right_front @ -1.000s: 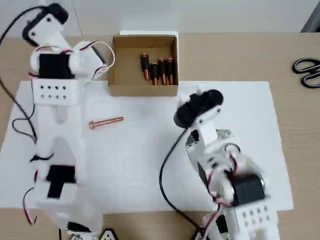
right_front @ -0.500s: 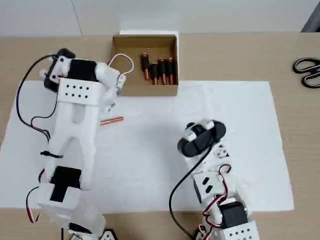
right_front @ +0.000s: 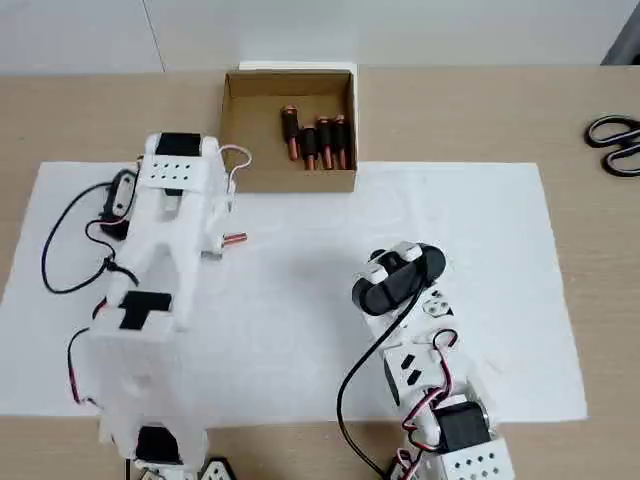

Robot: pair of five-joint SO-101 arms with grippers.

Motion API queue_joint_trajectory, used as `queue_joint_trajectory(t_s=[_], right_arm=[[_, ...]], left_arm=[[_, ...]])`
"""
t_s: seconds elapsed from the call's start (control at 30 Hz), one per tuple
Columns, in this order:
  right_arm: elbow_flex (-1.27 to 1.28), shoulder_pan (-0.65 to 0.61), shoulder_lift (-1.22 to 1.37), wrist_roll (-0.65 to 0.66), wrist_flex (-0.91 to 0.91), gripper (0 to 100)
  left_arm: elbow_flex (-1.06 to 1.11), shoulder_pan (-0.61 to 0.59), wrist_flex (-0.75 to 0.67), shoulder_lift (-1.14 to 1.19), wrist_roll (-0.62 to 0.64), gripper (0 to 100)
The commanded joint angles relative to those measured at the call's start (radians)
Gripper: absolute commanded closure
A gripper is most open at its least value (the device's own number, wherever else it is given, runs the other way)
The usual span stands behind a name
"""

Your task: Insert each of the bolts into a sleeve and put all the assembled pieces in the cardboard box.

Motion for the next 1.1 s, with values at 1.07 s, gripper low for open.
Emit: queue_joint_trajectory(t_s=[1.07], right_arm=[[-0.015,0.001,-0.004,0.008,0.051,99.4]], left_arm=[[-0.016,-0.075,-0.048,0.052,0.072,89]])
